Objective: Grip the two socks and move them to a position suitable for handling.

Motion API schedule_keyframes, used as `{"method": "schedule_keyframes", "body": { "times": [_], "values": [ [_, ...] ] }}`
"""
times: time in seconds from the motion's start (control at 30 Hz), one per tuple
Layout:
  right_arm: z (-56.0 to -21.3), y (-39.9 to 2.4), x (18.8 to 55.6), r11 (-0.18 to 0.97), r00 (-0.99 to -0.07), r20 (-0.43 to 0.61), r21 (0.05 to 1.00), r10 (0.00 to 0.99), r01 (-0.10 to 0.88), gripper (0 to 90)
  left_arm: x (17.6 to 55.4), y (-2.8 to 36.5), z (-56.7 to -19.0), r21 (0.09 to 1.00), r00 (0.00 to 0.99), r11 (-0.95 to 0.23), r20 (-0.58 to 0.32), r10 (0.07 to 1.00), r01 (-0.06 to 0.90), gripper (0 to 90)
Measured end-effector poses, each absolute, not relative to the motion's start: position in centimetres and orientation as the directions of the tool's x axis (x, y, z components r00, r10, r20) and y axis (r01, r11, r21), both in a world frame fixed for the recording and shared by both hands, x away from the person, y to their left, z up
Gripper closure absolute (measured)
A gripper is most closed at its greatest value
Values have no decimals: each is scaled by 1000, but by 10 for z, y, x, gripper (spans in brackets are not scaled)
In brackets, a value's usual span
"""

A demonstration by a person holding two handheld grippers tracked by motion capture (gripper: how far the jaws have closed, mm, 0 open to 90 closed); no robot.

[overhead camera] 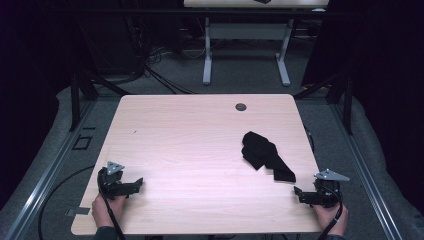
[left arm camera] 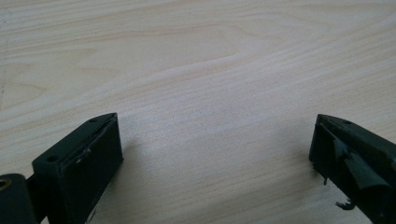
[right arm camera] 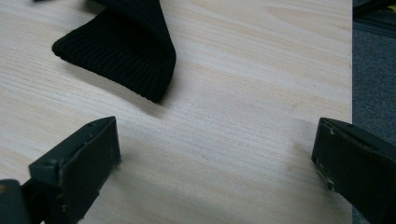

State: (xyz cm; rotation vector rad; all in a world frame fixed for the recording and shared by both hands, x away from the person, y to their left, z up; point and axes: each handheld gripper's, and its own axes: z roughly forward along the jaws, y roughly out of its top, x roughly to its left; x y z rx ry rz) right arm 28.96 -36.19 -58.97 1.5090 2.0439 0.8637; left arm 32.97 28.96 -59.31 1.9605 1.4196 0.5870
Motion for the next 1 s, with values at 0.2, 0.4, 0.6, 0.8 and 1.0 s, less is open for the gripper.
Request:
{"method": "schedule_keyframes", "body": {
  "times": [0.2,0.4,0.6,0.8,1.0],
  "values": [
    [-590,-362,290,204,-297,6,713,955,671,11,330,289,-593,719,319,-214,-11,948,662,23],
    [-589,-362,290,206,-298,5,712,955,672,12,330,289,-593,720,319,-214,-11,948,661,23],
    [-587,-362,293,223,-316,11,685,949,694,0,330,290,-593,717,321,-218,-9,947,662,23],
    [-572,-357,299,211,-316,37,671,948,711,0,330,290,-593,717,323,-219,-9,946,661,23],
    [-544,-335,321,258,-378,30,681,925,685,0,330,290,-593,718,322,-218,-10,947,661,23]
  ]
}}
